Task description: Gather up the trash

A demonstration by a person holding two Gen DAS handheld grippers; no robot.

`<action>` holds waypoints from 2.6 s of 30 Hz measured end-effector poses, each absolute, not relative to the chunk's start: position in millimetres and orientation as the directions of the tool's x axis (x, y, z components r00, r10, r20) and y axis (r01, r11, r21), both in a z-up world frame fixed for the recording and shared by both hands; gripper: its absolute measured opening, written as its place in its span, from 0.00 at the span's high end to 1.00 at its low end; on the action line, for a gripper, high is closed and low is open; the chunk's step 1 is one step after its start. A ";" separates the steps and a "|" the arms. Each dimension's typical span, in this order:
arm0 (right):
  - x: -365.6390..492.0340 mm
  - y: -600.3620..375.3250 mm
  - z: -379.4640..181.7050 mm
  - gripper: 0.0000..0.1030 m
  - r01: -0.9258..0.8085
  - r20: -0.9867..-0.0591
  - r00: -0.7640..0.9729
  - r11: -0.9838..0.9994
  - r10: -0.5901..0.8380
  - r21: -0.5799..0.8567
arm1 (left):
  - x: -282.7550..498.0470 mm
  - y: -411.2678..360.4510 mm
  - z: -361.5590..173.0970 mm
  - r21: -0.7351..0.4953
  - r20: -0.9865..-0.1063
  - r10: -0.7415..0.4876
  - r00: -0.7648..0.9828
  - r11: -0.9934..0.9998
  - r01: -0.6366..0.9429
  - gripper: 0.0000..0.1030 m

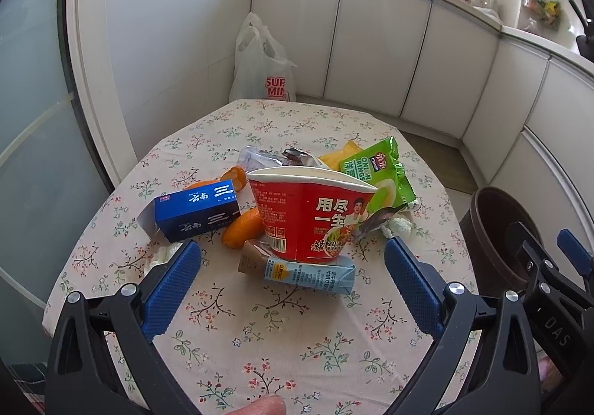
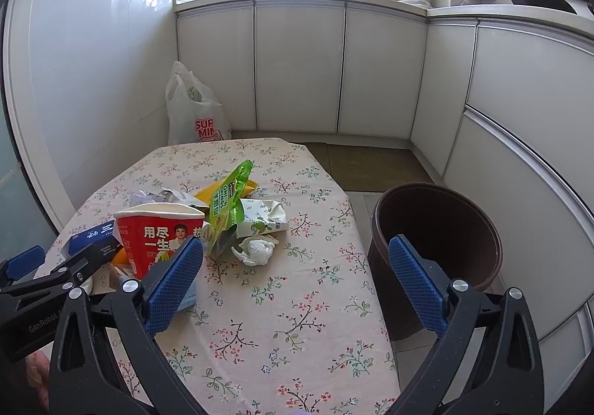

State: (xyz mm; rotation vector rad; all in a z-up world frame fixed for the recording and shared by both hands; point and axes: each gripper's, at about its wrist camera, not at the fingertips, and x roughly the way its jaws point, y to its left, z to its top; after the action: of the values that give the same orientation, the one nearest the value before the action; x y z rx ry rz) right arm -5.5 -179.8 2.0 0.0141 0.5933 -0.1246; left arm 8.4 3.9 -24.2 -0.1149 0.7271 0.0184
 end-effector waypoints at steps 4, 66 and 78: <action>-5.1 -179.4 1.8 0.07 0.120 -0.560 0.821 0.992 -0.113 -0.025 | 6.9 5.3 -25.5 -0.099 -0.666 -0.022 0.746 0.993 -0.059 0.07; 91.8 -348.7 -3.5 0.07 0.436 -0.741 0.667 0.768 0.074 0.469 | 256.9 -134.3 -91.2 0.054 -0.977 0.037 0.211 0.996 0.074 0.08; 108.5 -333.6 -13.0 0.07 0.420 -0.759 0.641 0.774 0.116 0.473 | 250.7 -111.4 -79.0 -0.007 -0.942 -0.026 0.335 0.998 0.057 0.88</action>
State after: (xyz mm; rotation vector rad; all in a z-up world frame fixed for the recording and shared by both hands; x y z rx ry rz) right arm 108.5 -333.6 -13.0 0.6830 0.8741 -0.1894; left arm 250.7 -111.4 -79.0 0.0286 1.2278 -0.0544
